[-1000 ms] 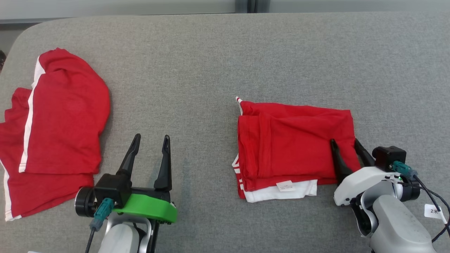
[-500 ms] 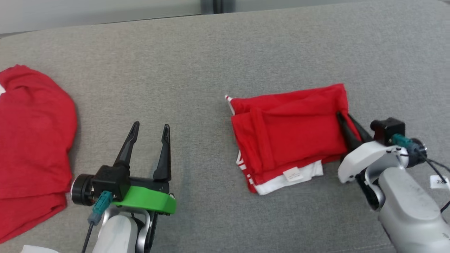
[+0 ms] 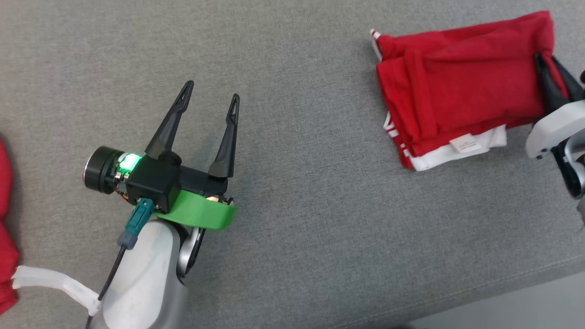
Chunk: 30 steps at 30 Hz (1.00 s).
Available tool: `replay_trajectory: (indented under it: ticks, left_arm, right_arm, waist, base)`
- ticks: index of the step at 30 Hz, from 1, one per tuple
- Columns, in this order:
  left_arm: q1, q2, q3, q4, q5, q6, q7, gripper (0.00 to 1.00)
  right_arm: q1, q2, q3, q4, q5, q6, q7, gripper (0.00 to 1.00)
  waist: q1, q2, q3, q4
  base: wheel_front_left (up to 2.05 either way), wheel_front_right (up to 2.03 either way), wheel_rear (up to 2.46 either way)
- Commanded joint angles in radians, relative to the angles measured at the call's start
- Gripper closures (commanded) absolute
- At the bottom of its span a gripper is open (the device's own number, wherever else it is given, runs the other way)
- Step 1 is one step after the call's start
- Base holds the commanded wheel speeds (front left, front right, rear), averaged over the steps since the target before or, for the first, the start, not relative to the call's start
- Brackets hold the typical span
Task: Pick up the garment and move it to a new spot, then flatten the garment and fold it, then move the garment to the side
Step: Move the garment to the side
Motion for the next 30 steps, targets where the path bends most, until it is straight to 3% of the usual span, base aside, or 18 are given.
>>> replay_trajectory:
  ticks: [1, 8, 16, 17, 18, 19, 26, 30]
  left_arm:
    - [-0.028, 0.016, -0.003, -0.001, 0.011, -0.003, 0.0, 0.0]
    - [-0.099, 0.023, -0.016, -0.001, 0.022, -0.008, 0.0, 0.0]
    - [-0.11, 0.035, -0.007, 0.005, 0.019, -0.009, 0.0, 0.0]
    - [-0.112, 0.035, -0.005, 0.005, 0.017, -0.009, 0.0, 0.0]
    - [-0.112, 0.034, 0.0, 0.005, 0.014, -0.007, 0.0, 0.0]
    - [-0.106, 0.03, 0.008, 0.005, 0.005, -0.002, 0.0, 0.0]
    - [-0.062, 0.015, 0.039, 0.01, -0.021, 0.003, 0.0, 0.0]
    - [-0.02, 0.003, 0.083, 0.009, -0.052, 0.012, 0.0, 0.0]
  right_arm:
    - [-0.034, -0.02, -0.011, 0.013, -0.003, -0.002, 0.0, 1.0]
    - [-0.139, -0.091, -0.034, 0.103, -0.043, -0.002, 0.0, 1.0]
    - [-0.192, -0.107, -0.101, 0.158, -0.063, -0.002, 0.0, 1.0]
    - [-0.194, -0.107, -0.107, 0.159, -0.069, -0.002, 0.0, 0.76]
    - [-0.196, -0.111, -0.114, 0.154, -0.078, -0.002, 0.0, 0.08]
    - [-0.192, -0.105, -0.131, 0.144, -0.088, -0.002, 0.0, 0.0]
    - [-0.138, -0.069, -0.174, 0.046, -0.105, -0.002, 0.0, 0.0]
    - [-0.101, -0.029, -0.147, -0.03, -0.08, -0.002, 0.0, 0.0]
  waist:
    - [0.0, 0.0, 0.083, -0.066]
    - [0.0, 0.0, 0.144, -0.064]
    - [0.0, 0.0, 0.17, -0.048]
    - [0.0, 0.0, 0.169, -0.044]
    - [0.0, 0.0, 0.167, -0.041]
    - [0.0, 0.0, 0.155, -0.036]
    - [0.0, 0.0, 0.06, -0.013]
    - [0.0, 0.0, -0.012, -0.002]
  base:
    - [0.0, 0.0, 0.0]
    - [0.0, 0.0, 0.0]
    - [0.0, 0.0, 0.0]
    - [0.0, 0.0, 0.0]
    - [0.0, 0.0, 0.0]
    - [0.0, 0.0, 0.0]
    - [0.0, 0.0, 0.0]
    - [0.0, 0.0, 0.0]
